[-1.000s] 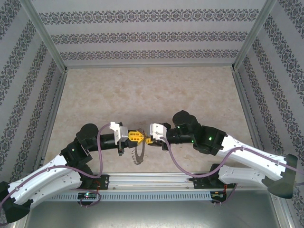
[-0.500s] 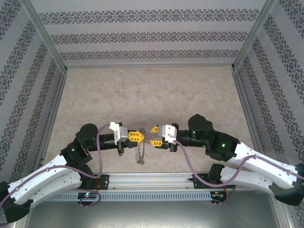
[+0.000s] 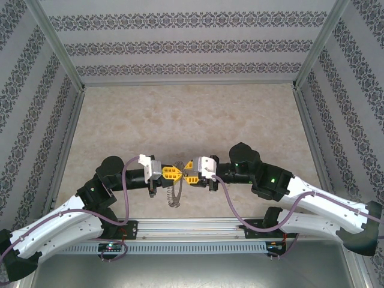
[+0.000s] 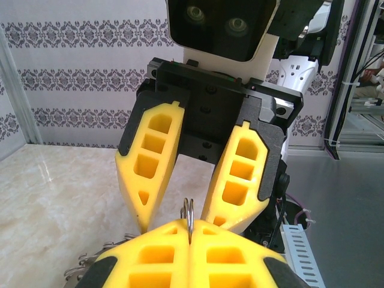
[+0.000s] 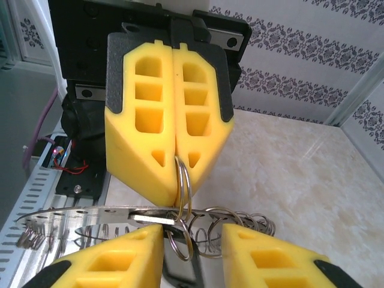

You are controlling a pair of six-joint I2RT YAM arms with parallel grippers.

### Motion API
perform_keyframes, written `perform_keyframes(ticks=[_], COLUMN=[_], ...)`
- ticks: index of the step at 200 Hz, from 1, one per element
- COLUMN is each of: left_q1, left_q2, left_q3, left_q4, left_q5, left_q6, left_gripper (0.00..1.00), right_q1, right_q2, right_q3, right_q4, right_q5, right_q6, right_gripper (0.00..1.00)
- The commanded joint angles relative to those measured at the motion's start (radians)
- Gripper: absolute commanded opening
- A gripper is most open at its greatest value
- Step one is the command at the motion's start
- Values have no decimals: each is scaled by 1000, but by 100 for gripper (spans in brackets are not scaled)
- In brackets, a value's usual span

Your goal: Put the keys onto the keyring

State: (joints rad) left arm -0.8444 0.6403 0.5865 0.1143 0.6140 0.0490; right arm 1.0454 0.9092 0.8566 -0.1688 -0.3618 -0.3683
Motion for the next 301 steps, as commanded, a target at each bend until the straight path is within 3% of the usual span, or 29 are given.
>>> perform_keyframes(ticks=[1, 169, 198, 236, 268, 287, 301], left_q1=[-2, -2, -2, -2, -2, -2, -2], left_q2=[-5, -4, -1, 1, 19, 49, 74], left_q3=[24, 30, 30, 37, 90, 151, 183], left_q4=[31, 12, 12, -9, -157, -295, -368], left_q5=[21, 21, 21, 21, -27, -83, -119], left_q6=[23, 28, 29, 40, 93, 142, 170], left_gripper=[0, 0, 0, 0, 0, 13, 15], right_q1=[10, -8, -10, -13, -13, -10, 0], right_q2=[-6, -25, -14, -1, 1, 26, 55], right_q3=[25, 18, 20, 30, 48, 83, 111], right_q4=[36, 62, 66, 54, 12, -53, -96], right_q5=[-31, -61, -72, -51, -5, 26, 50], right_q6=[14, 22, 25, 20, -4, -30, -52], right_gripper=[32, 26, 20, 3, 0, 0, 0])
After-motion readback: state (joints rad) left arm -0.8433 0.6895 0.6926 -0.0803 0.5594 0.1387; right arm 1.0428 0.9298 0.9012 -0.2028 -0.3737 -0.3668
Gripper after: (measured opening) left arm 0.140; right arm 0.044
